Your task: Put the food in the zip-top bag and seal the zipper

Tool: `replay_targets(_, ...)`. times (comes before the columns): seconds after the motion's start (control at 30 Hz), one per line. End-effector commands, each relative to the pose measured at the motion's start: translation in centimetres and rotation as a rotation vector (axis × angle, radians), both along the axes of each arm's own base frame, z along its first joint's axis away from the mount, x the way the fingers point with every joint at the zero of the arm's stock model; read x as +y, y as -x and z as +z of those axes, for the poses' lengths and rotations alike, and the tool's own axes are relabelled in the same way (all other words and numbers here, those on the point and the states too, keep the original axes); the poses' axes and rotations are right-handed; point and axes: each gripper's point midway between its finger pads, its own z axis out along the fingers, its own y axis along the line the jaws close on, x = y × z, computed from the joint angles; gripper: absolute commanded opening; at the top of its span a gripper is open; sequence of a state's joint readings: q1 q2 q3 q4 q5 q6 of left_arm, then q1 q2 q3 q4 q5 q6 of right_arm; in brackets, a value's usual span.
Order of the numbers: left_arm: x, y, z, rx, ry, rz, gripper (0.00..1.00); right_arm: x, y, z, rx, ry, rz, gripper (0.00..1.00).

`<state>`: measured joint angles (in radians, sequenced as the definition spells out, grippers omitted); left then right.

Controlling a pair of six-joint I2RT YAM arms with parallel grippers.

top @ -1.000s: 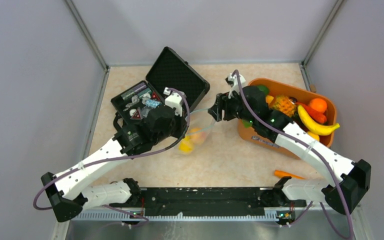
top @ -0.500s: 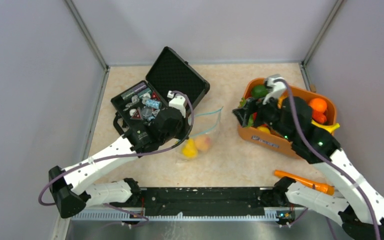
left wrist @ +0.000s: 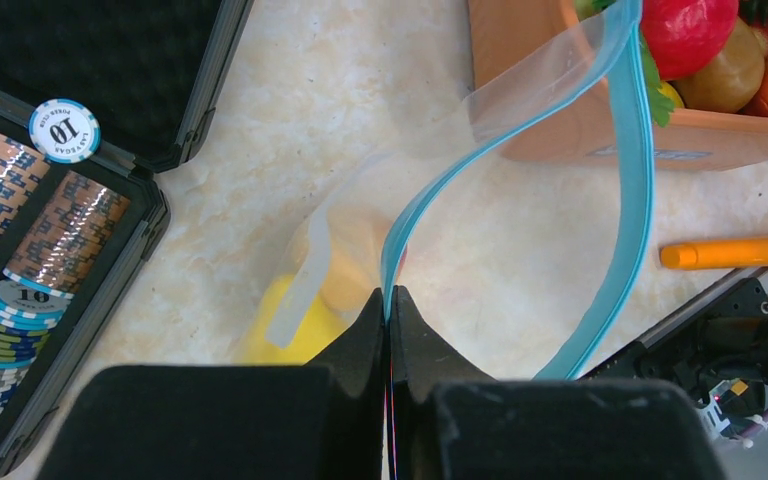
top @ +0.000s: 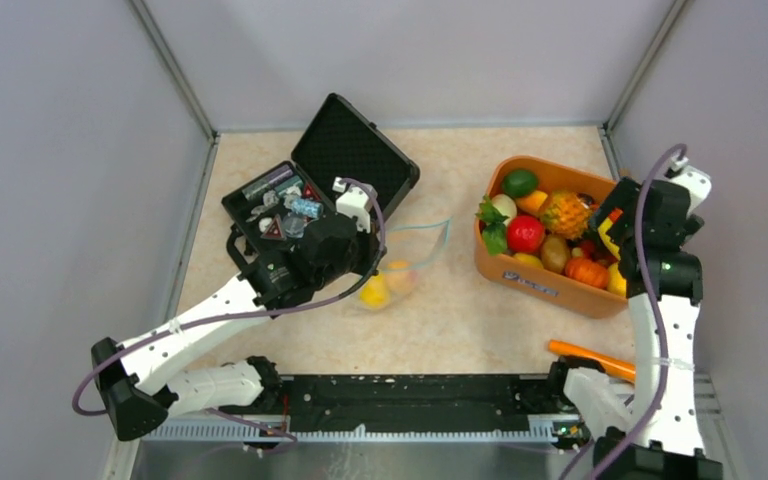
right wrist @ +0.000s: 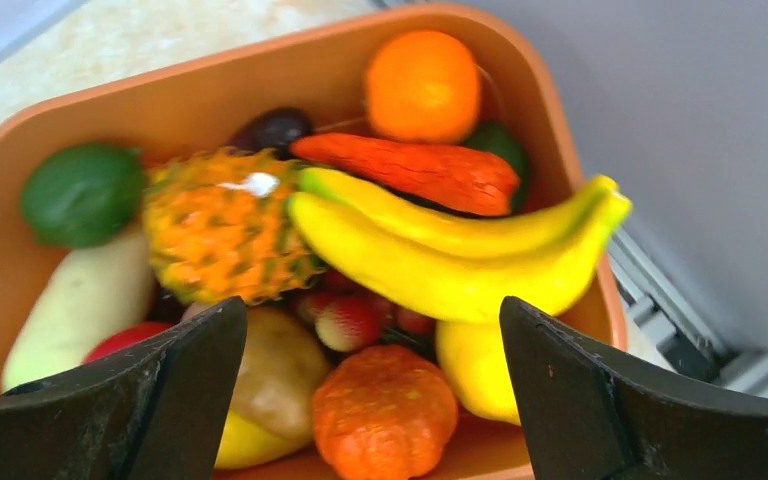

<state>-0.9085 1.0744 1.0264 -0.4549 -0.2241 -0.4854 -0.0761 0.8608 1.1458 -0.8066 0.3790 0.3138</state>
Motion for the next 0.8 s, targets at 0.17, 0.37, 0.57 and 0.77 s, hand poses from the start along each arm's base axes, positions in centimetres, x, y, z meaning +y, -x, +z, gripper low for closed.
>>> replay_targets(0.17, -0.4, 0.0, 1.4, -0.066, 0.030, -0.041, 0.00, -0.9, -0.5, 0.4, -0.136, -0.239, -0.052, 0.93)
replay_targets(0.37, -0.3, 0.1, 1.2, -0.082, 0.019, -0.055, 0.00, 7.4, -3.4, -1.6, -0.124, -0.480, 0.422, 0.76)
replay_targets(0.57, -0.6, 0.1, 1.3, -0.092, 0.017, -0.083, 0.00, 8.9, -3.2, -5.2, 0.015, -0.473, 0.435, 0.64)
replay_targets(0.77, -0.7, 0.1, 1.0, -0.092, 0.004, -0.092, 0.00, 7.8, -2.0, -6.1, 0.144, -0.281, 0.509, 0.55)
